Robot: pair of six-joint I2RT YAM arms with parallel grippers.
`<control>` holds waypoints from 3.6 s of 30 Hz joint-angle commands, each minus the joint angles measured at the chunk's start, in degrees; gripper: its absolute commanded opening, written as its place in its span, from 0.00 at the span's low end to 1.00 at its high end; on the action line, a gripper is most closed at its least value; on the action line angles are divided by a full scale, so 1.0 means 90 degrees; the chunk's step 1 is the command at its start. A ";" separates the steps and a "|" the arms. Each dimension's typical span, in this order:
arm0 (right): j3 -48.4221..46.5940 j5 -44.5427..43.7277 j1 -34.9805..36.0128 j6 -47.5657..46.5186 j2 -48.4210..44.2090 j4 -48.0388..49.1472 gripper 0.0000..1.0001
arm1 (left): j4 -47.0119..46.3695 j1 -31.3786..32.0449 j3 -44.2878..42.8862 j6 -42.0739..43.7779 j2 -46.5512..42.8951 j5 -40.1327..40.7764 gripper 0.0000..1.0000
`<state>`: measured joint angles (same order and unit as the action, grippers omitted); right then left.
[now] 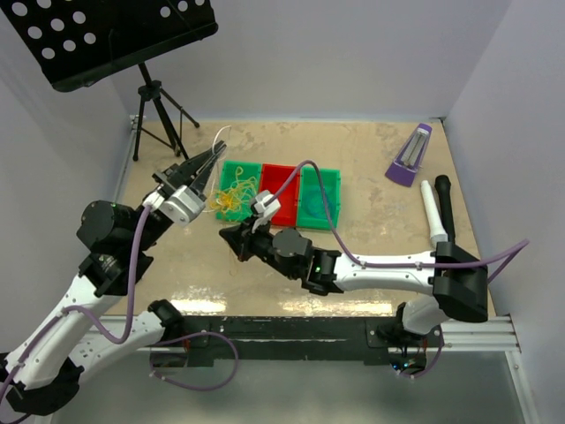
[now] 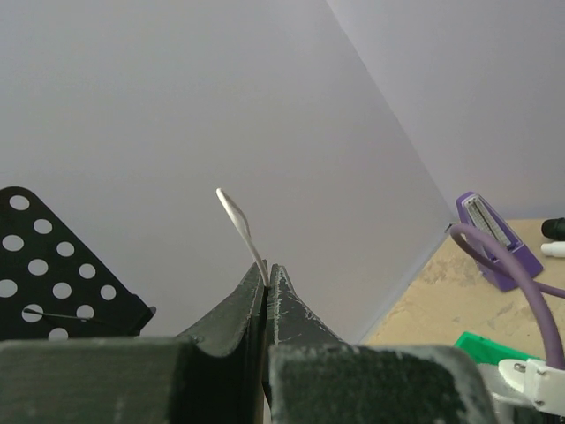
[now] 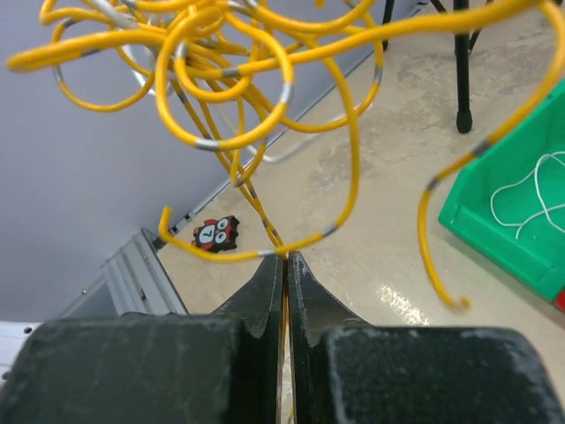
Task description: Untangle the cables
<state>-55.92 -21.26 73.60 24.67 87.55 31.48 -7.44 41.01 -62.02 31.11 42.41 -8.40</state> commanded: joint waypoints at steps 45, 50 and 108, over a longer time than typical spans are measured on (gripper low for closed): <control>0.2024 -0.1067 0.0289 0.2347 -0.2764 -0.3313 0.19 | 0.1452 0.0013 0.0768 0.0508 -0.0875 -0.0004 0.00; 0.2092 -0.0968 0.0298 0.2396 -0.2755 -0.3303 0.21 | 0.1628 0.0003 0.1138 0.0147 -0.0952 -0.0276 0.00; 0.1398 -0.2139 0.0289 0.2365 -0.2549 -0.3330 0.00 | 0.1461 0.0003 0.1217 -0.0352 -0.0904 -0.0795 0.00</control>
<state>-45.15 -34.30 76.12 40.49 68.18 8.56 7.79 41.28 -48.95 27.62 34.98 -16.75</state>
